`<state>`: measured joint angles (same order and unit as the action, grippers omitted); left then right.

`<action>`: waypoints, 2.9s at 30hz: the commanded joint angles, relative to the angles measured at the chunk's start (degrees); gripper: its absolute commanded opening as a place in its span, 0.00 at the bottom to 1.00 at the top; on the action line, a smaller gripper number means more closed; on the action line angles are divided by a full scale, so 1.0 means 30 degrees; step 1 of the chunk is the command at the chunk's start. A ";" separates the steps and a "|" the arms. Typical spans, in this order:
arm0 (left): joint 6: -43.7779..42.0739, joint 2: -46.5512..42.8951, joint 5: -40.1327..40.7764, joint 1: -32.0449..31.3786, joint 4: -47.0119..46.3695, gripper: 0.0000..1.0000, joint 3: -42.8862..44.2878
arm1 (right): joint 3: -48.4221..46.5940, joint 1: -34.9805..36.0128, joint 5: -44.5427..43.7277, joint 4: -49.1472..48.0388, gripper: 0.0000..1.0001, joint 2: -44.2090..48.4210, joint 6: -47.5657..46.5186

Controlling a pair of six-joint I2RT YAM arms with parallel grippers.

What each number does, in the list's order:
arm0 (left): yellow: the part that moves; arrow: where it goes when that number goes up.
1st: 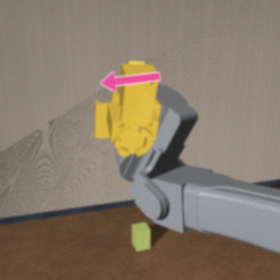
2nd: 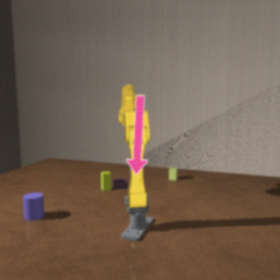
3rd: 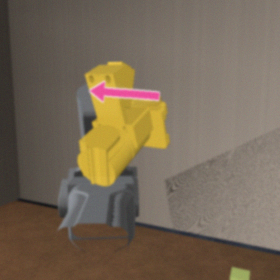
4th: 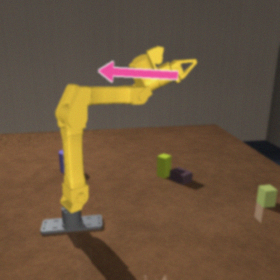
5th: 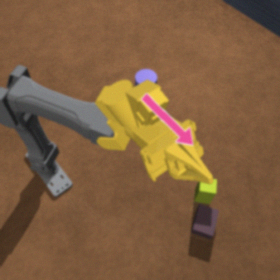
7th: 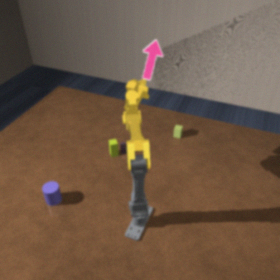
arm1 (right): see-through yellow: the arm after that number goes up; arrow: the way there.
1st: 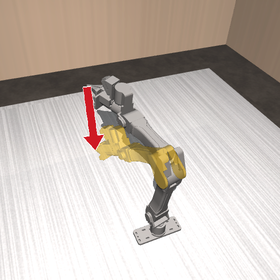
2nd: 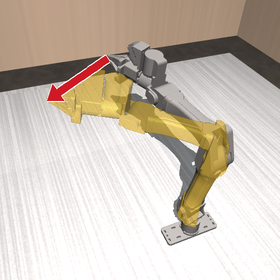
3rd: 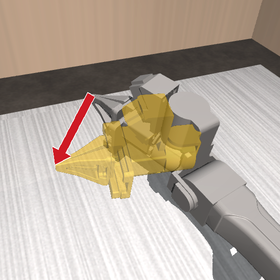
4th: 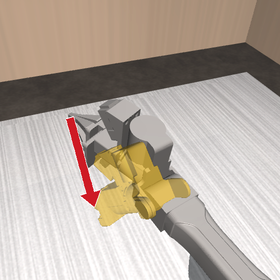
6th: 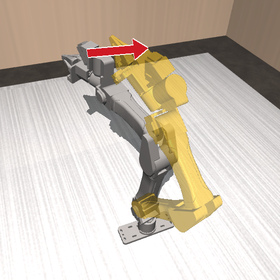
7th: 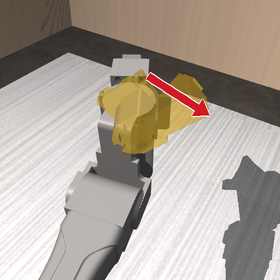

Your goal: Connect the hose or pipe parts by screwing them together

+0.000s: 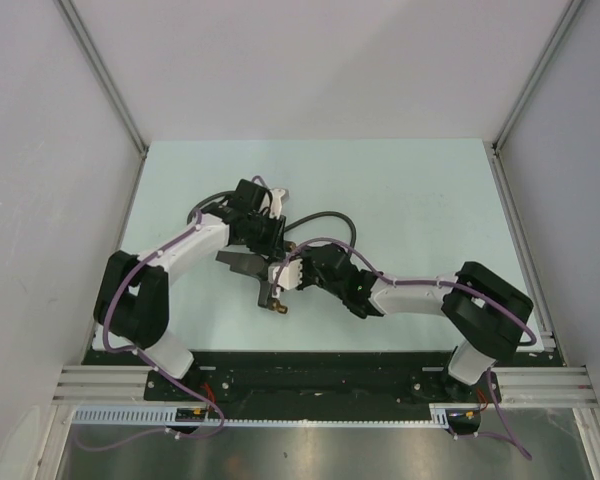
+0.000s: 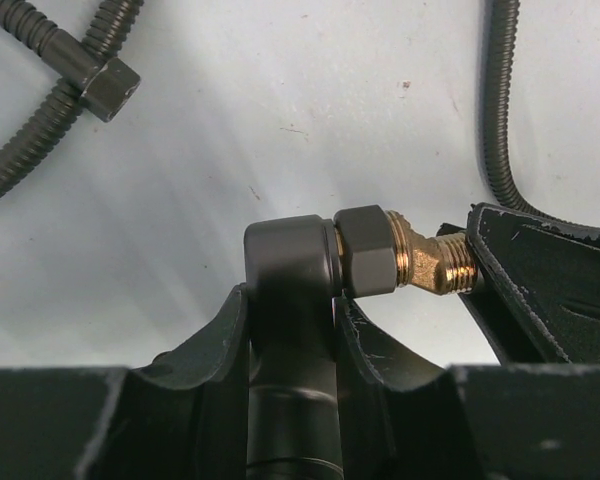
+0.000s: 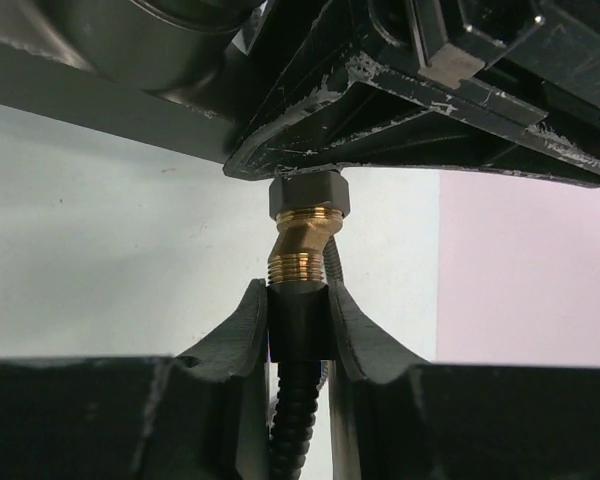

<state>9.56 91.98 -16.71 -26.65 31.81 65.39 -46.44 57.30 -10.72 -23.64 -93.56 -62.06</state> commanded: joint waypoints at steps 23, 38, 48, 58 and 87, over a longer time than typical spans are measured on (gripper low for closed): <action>0.1237 -0.0017 -0.3308 -0.0842 -0.2313 0.00 0.1028 | -0.2070 -0.5035 1.3470 -0.5009 0.00 -0.2592 1.8104; 0.1059 0.0071 -0.1461 -0.1398 -0.3015 0.00 0.0618 | -0.2070 -0.8376 1.9568 -1.1838 0.00 -0.5580 3.2017; 0.1207 -0.0251 -0.0877 -0.1457 -0.3368 0.00 0.0383 | -0.0987 -0.8404 1.7784 -1.5581 0.00 -0.7104 3.8847; 0.1148 -0.0135 -0.0202 -0.1194 -0.2900 0.00 0.0470 | -0.0840 -0.9899 1.7141 -1.1436 0.25 -0.4883 3.5142; 0.1177 0.0393 -0.1869 0.0124 -0.0731 0.00 0.1496 | -0.0957 -0.0144 -0.1055 0.3369 0.64 0.0338 0.0239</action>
<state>12.05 95.37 -17.12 -26.96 30.61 65.82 -48.42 57.06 -10.37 -9.74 -90.04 -55.77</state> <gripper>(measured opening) 0.342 0.642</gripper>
